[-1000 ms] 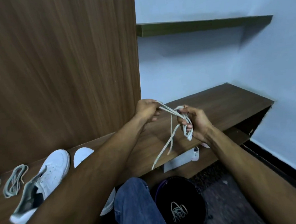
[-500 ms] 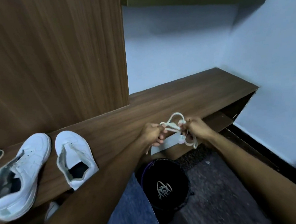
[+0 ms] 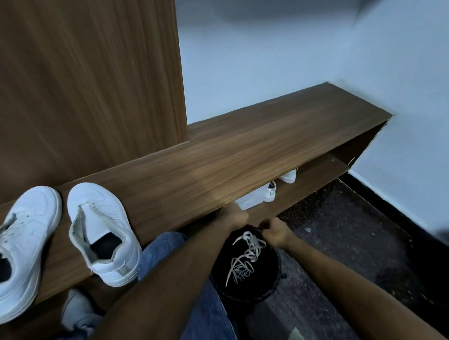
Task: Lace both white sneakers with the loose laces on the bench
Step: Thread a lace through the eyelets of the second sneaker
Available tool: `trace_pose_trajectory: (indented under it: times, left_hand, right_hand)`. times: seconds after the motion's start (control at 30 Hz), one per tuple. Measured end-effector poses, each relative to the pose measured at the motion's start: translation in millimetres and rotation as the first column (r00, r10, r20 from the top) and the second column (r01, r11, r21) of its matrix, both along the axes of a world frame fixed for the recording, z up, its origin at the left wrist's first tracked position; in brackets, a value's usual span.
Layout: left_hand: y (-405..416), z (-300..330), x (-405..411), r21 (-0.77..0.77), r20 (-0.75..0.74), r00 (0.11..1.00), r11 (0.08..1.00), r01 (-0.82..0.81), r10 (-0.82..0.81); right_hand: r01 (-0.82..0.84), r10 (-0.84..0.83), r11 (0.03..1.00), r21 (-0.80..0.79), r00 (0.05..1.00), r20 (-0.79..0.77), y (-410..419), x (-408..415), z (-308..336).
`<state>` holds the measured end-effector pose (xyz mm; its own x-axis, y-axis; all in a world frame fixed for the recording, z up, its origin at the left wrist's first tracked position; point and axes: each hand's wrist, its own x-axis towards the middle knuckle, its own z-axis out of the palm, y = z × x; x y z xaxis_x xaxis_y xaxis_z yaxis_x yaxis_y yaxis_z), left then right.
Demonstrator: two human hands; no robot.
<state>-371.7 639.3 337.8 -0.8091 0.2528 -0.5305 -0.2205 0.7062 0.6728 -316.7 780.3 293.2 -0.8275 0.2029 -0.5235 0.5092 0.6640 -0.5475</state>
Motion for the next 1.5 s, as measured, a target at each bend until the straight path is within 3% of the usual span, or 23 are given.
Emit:
trace_pose_trajectory:
  times: [0.1,0.23,0.4,0.53,0.67,0.8,0.9,1.0,1.23,1.43,1.5]
  left_hand:
    - [-13.8,18.2,-18.9,0.099,-0.054,0.997,0.994,-0.044,0.049]
    - [-36.9,47.9,-45.3,0.238,-0.085,0.986,0.964,-0.119,0.143]
    - [-93.6,93.8,-62.6,0.429,-0.17,0.935,0.878,-0.213,0.31]
    - [-161.7,103.7,-62.4,0.469,-0.268,0.871,0.846,-0.256,0.412]
    - [-246.7,89.2,-51.5,0.35,-0.432,0.78,0.881,-0.319,0.453]
    - [-321.7,80.7,-18.5,-0.062,-0.573,0.759,0.906,-0.418,0.311]
    - [-368.2,72.2,6.7,-0.416,-0.524,0.841,0.82,-0.393,0.137]
    - [-399.9,52.9,25.8,-0.626,-0.384,0.923,0.73,-0.276,0.02]
    - [-401.8,17.0,25.3,-0.621,-0.463,0.88,0.748,-0.235,-0.109]
    - [-405.5,11.7,19.3,-0.484,-0.555,0.831,0.824,-0.295,-0.028]
    - [-407.8,12.8,17.4,-0.364,-0.592,0.804,0.868,-0.338,0.064]
  right_hand:
    - [0.058,-0.058,0.998,0.001,0.997,-0.051,0.1,-9.3,8.7]
    - [0.068,-0.079,0.996,-0.054,0.969,-0.236,-12.4,-29.4,37.8]
    - [0.01,-0.097,0.979,-0.203,0.901,-0.423,-61.7,-70.0,75.1]
    - [-0.112,-0.033,0.964,-0.24,0.848,-0.529,-128.7,-93.8,107.7]
    - [-0.399,0.298,0.915,-0.062,0.771,-0.562,-209.7,-88.8,123.1]
    - [-0.697,0.652,0.709,0.105,0.591,-0.475,-269.9,-75.4,108.5]
    - [-0.827,0.886,0.452,0.335,0.372,-0.278,-302.1,-66.2,91.3]
    - [-0.818,0.913,0.407,0.405,0.365,-0.181,-317.4,-61.8,70.0]
    - [-0.742,0.852,0.52,0.424,0.414,-0.321,-327.8,-76.7,58.1]
    - [-0.717,0.834,0.551,0.427,0.466,-0.295,-347.1,-115.3,59.2]
    - [-0.694,0.815,0.58,0.426,0.484,-0.319,-352.9,-123.0,59.7]
